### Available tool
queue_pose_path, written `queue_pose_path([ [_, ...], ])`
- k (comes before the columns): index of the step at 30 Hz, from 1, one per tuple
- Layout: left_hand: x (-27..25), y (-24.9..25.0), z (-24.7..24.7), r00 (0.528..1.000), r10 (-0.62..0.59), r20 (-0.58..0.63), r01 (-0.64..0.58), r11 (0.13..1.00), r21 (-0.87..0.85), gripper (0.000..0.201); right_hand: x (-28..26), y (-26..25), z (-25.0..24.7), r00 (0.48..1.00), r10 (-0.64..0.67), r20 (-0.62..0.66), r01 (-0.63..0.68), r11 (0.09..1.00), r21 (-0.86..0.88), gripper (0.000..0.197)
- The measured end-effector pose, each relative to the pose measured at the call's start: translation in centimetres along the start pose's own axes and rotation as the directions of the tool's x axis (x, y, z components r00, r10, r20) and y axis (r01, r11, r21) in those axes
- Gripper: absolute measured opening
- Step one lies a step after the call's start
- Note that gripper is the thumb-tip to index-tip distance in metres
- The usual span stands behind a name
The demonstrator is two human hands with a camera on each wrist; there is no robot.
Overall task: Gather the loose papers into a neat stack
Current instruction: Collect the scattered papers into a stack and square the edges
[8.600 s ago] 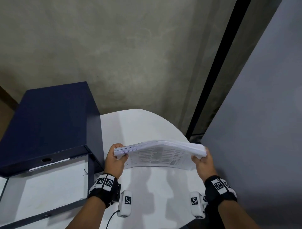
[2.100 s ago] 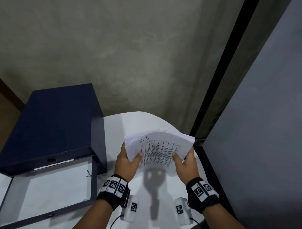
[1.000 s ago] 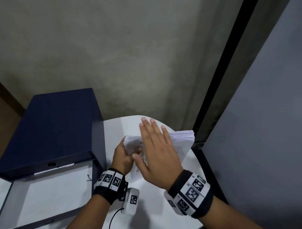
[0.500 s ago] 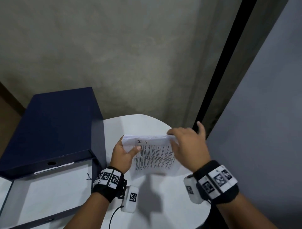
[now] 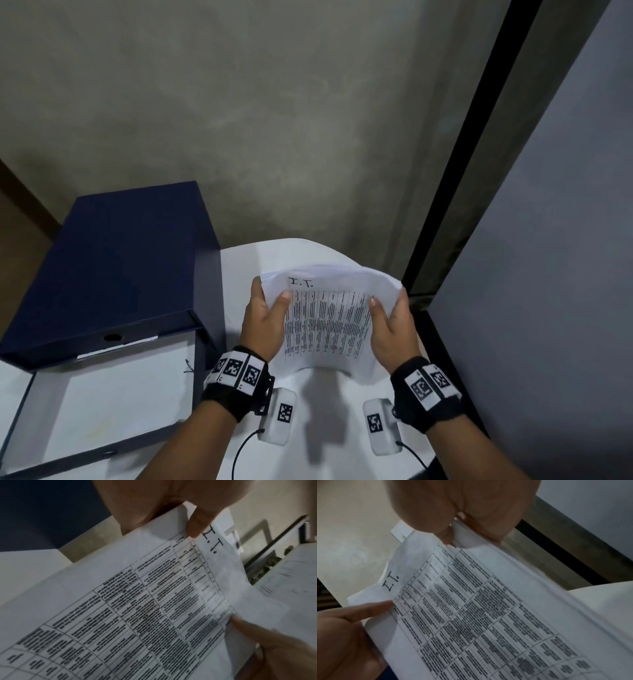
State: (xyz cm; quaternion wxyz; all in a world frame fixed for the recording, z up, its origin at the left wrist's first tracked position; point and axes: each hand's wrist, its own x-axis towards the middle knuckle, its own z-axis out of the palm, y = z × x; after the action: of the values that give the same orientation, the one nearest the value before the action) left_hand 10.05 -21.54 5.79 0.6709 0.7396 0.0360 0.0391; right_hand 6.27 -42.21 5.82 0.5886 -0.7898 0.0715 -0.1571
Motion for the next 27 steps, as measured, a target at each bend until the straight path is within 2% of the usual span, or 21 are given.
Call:
queue_pose_path([
  [1,-0.3,0.7,0.3,0.999,0.039,-0.022,-0.039,0.999,0.014,0.028,0.2,-0.9,0.0,0.998,-0.051,-0.024,0.051,0.999,-0.002,0.019],
  [3,-0.7,1.7,0.9,0.991,0.121,-0.056,-0.12,0.993,0.025,0.033,0.5,-2.2,0.1,0.989,-0.133,-0.066,0.132,0.991,-0.007,0.02],
  [5,-1.0,1.7,1.1,0.98,0.181,-0.077,-0.177,0.983,0.055,0.031,0.4,-2.3,0.2,0.985,-0.152,-0.082,0.151,0.988,-0.022,0.018],
  [10,-1.9,-1.5,1.5,0.999,0.023,0.025,-0.029,0.972,0.234,0.028,-1.1,1.5,0.8,0.999,0.024,0.033,-0.018,0.984,-0.175,0.017],
  [13,-1.9,-2.3,1.3,1.0,-0.006,0.025,-0.001,0.962,0.271,0.025,-1.1,1.7,0.6,0.997,0.058,0.05,-0.048,0.983,-0.18,0.02],
  [15,-1.6,-2.3,1.0,1.0,-0.013,0.022,0.006,0.958,0.288,0.029,-0.7,1.0,0.3,0.995,0.076,0.062,-0.064,0.982,-0.179,0.028],
  [17,-1.2,-1.8,0.7,0.999,0.039,0.034,-0.048,0.949,0.312,0.028,-0.1,-0.5,-0.5,1.0,-0.011,-0.014,0.008,0.981,-0.192,0.047],
  [19,-0.9,-1.1,0.4,0.988,0.142,0.062,-0.155,0.915,0.373,0.022,0.7,-2.7,-1.5,0.971,-0.233,-0.057,0.205,0.931,-0.301,0.07],
  [21,-0.8,-0.2,0.5,0.961,0.248,0.121,-0.276,0.865,0.42,0.019,1.5,-5.4,-2.1,0.903,-0.424,0.064,0.391,0.754,-0.528,0.079],
  [22,-0.7,0.4,0.6,0.941,0.295,0.166,-0.338,0.837,0.431,0.02,1.9,-6.7,-2.1,0.884,-0.439,0.158,0.436,0.654,-0.619,0.079],
  [23,-0.6,0.8,0.8,0.917,0.332,0.221,-0.398,0.806,0.439,0.024,2.3,-7.7,-2.1,0.88,-0.401,0.255,0.461,0.589,-0.663,0.076],
  [25,-0.5,1.5,1.4,0.871,0.371,0.321,-0.485,0.747,0.455,0.03,2.9,-8.2,-2.1,0.872,-0.283,0.399,0.487,0.581,-0.652,0.057],
  [27,-0.5,1.9,1.8,0.85,0.387,0.357,-0.521,0.712,0.47,0.027,3.2,-7.7,-2.5,0.857,-0.248,0.452,0.503,0.59,-0.631,0.029],
])
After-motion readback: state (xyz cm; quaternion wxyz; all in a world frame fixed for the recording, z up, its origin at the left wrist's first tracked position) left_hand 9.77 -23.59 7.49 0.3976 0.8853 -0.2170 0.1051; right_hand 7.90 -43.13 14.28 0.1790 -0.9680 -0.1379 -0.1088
